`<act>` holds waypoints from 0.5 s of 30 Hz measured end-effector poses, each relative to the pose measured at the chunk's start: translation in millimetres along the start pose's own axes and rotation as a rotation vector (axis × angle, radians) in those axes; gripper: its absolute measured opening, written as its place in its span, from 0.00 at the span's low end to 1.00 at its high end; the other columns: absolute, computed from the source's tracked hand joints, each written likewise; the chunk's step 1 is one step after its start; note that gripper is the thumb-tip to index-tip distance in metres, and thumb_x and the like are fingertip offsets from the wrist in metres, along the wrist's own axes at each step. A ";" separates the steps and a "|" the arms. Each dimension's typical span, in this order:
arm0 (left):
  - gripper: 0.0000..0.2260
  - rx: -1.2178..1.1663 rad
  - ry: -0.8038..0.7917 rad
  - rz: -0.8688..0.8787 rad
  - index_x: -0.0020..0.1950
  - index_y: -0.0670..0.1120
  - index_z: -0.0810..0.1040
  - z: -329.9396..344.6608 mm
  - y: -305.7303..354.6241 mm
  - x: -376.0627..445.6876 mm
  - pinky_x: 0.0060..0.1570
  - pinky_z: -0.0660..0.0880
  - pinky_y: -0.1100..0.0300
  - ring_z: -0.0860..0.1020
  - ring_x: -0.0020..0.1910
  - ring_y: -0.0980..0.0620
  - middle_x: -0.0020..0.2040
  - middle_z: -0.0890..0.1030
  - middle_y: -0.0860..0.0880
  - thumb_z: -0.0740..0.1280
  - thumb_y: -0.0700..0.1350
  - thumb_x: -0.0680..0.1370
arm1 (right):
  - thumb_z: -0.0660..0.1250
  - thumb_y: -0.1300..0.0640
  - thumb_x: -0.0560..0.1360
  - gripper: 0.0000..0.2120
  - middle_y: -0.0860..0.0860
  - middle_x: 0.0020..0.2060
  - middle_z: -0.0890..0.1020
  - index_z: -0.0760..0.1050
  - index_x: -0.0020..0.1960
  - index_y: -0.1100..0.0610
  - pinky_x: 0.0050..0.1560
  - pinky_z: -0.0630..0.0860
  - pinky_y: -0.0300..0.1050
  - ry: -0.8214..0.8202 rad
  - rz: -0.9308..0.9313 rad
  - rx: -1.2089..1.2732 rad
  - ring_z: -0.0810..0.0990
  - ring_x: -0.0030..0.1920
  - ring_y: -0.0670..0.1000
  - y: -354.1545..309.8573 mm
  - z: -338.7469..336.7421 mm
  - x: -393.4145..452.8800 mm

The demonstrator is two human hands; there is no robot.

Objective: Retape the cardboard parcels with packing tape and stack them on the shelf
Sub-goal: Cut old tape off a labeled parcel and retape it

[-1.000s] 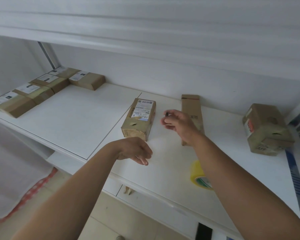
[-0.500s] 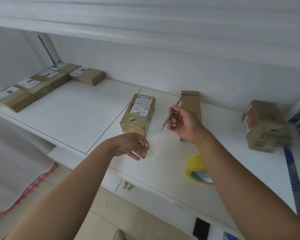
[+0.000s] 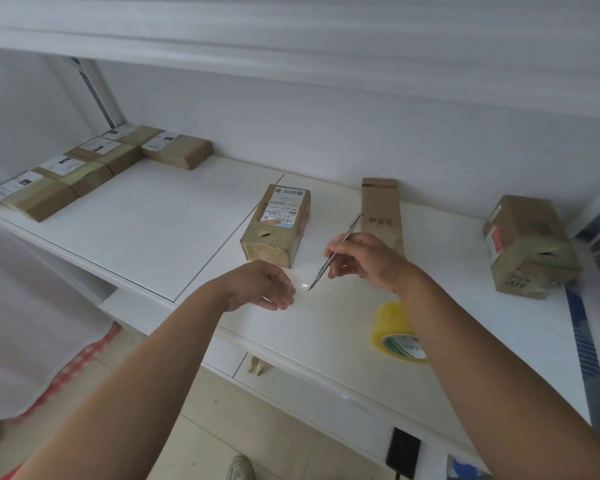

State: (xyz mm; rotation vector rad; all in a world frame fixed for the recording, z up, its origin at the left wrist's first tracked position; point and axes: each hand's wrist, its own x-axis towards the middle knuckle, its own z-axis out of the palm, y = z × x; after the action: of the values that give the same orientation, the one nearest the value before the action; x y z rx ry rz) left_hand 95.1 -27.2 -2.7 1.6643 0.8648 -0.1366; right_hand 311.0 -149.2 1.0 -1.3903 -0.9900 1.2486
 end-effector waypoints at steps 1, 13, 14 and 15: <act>0.03 -0.015 0.005 0.000 0.51 0.40 0.81 1.0 0.3 0.1 0.46 0.80 0.58 0.83 0.44 0.49 0.45 0.86 0.44 0.69 0.35 0.78 | 0.65 0.57 0.77 0.09 0.57 0.32 0.82 0.80 0.43 0.60 0.50 0.76 0.52 -0.006 0.002 0.012 0.83 0.37 0.55 0.4 -0.5 -0.8; 0.04 -0.079 0.077 -0.002 0.51 0.40 0.80 12.9 -2.0 -0.6 0.46 0.80 0.59 0.81 0.38 0.52 0.43 0.85 0.44 0.66 0.38 0.81 | 0.61 0.59 0.82 0.11 0.54 0.32 0.84 0.79 0.44 0.58 0.38 0.74 0.33 0.090 -0.050 -0.186 0.83 0.37 0.48 -4.2 6.4 -15.6; 0.04 -0.080 0.090 -0.004 0.51 0.40 0.80 14.1 -2.5 -0.7 0.45 0.80 0.59 0.81 0.37 0.52 0.42 0.85 0.45 0.66 0.38 0.81 | 0.61 0.60 0.82 0.11 0.54 0.33 0.84 0.79 0.44 0.58 0.40 0.75 0.35 0.094 -0.057 -0.207 0.83 0.38 0.48 -3.6 8.2 -15.6; 0.04 -0.080 0.101 -0.005 0.50 0.41 0.80 15.1 -3.2 -0.7 0.44 0.80 0.60 0.81 0.37 0.52 0.41 0.85 0.45 0.65 0.38 0.81 | 0.62 0.60 0.81 0.11 0.54 0.33 0.84 0.80 0.44 0.58 0.44 0.77 0.38 0.094 -0.067 -0.223 0.83 0.38 0.49 -2.7 10.1 -15.6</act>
State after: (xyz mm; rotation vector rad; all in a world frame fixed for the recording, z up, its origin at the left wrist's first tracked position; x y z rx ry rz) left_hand 98.0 -40.8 -9.4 1.6052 0.9389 -0.0217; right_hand 298.9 -162.4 6.7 -1.5592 -1.1269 1.0381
